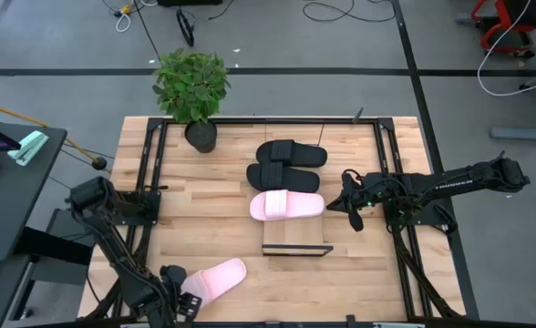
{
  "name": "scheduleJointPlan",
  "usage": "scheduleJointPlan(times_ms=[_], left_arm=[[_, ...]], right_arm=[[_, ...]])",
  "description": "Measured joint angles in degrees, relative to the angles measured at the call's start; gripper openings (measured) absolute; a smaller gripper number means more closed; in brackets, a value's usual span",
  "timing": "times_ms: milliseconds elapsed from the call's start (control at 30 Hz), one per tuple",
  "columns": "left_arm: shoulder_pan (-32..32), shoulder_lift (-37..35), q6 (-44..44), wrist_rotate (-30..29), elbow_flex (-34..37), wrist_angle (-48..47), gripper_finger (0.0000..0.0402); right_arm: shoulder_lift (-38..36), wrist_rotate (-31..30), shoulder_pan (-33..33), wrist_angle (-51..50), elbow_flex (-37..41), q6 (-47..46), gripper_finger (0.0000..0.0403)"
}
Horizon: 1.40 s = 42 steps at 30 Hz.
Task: Pick and place slides into the shelf
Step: Put the pink slides on the shelf
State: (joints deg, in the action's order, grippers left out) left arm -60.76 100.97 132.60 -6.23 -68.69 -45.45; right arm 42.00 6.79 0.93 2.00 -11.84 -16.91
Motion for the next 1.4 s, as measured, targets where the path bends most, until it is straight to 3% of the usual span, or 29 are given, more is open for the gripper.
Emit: scheduleJointPlan(times_ms=[200, 533, 1200, 1400], left_arm=[[-0.56, -1.15, 0.25, -1.17, 0.00, -2.35, 0.0228], [-0.12, -1.20, -0.02, -8.66, 0.00, -3.24, 0.0223], [0.31, 1.74, 0.66, -6.82, 0.55, -1.67, 0.0224], [0.66, 4.71, 0.45, -10.52, 0.55, 0.75, 0.0219]], right_arm=[[0.00, 1.26, -0.01, 0.11, 0.02, -0.90, 0.0013], [0.01, 1.26, 0.00, 0.61, 0.00, -1.68, 0.0013], [0.01, 2.70, 0.02, 1.85, 0.01, -3.02, 0.0013], [0.00, 2.73, 0.00, 1.92, 0.02, -2.97, 0.0013]])
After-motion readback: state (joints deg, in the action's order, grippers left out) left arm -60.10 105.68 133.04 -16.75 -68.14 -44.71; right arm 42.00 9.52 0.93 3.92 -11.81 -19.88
